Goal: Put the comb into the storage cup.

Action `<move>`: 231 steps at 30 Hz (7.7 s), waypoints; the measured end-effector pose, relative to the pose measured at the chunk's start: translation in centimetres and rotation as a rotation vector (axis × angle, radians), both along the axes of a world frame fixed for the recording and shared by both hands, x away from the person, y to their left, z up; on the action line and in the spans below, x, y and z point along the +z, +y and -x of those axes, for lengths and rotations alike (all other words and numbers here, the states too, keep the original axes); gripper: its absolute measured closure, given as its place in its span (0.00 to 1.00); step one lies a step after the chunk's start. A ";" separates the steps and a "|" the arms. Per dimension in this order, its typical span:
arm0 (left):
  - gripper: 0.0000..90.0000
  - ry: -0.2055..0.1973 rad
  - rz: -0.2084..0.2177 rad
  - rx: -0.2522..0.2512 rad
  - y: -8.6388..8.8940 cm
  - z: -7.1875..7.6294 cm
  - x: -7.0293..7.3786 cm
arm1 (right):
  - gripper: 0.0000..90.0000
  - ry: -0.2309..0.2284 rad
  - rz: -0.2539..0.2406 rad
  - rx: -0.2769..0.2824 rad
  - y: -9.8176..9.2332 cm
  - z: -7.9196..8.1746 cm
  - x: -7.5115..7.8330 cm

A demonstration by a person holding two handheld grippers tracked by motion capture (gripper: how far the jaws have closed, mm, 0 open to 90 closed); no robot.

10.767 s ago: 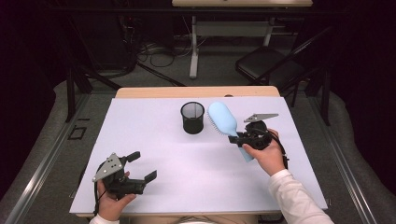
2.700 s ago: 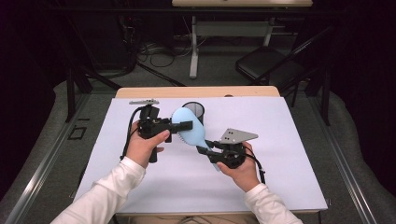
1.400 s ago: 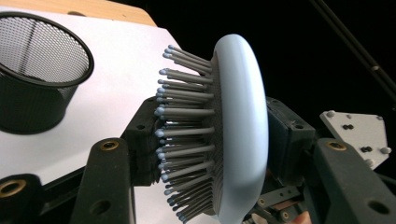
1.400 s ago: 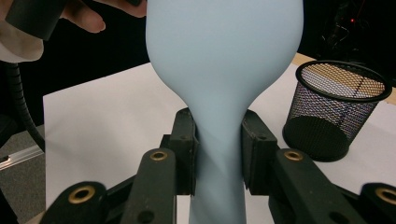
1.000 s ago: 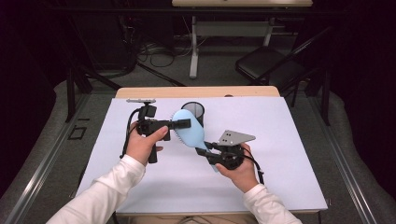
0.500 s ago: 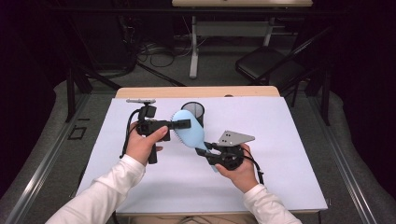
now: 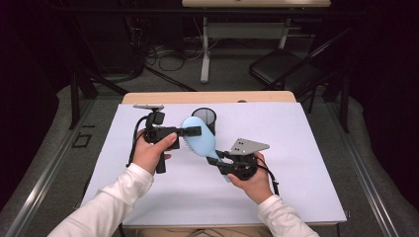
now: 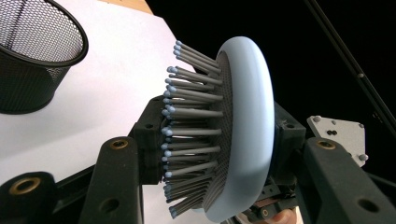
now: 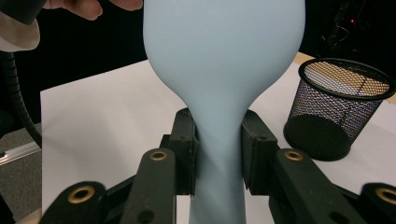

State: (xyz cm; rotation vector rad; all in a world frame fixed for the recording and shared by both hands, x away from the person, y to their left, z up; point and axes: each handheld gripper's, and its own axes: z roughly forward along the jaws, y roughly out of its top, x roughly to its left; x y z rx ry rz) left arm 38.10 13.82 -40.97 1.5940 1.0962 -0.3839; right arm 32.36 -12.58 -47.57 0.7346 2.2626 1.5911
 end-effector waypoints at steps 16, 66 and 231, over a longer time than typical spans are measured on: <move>0.57 0.013 -0.006 -0.002 0.0 -0.2 0.2 | 0.77 -0.005 -0.002 -0.007 0.1 0.0 0.0; 0.57 0.002 -0.033 0.063 1.0 -1.9 0.5 | 0.45 0.048 0.006 -0.068 -0.5 -1.3 0.1; 0.57 -0.393 -0.283 0.376 -0.4 -9.6 5.2 | 0.02 0.034 0.004 -0.258 -4.1 -1.6 1.3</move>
